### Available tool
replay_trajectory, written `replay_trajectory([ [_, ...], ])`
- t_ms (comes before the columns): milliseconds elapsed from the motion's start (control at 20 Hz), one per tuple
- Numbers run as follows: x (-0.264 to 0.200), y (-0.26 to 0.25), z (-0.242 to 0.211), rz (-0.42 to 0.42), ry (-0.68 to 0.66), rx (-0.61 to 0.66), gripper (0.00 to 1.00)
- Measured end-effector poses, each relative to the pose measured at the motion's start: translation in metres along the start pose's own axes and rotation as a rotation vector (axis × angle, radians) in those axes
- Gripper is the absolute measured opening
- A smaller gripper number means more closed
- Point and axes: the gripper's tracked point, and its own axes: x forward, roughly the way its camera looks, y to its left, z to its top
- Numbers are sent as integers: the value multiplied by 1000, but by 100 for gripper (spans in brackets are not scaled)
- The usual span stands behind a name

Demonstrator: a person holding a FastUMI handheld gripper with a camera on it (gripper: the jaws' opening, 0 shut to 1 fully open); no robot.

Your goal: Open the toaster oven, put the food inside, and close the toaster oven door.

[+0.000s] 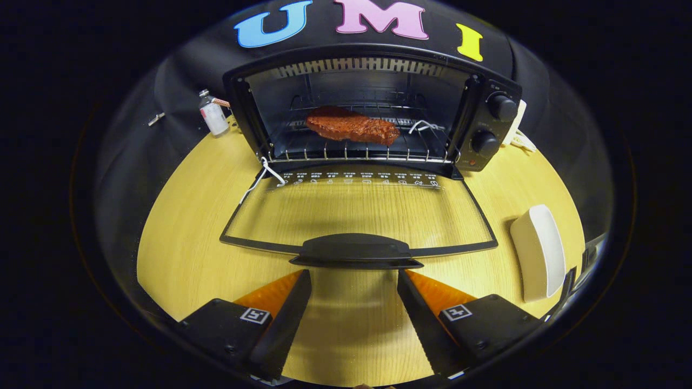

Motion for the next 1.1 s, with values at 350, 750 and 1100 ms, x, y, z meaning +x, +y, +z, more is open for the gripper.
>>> replay_trajectory([
  [350, -22, 1, 12, 12, -80, -28, 98],
  [750, -51, 2, 38, 29, -202, -23, 98],
  [1100, -62, 1, 74, 41, -331, -47, 98],
])
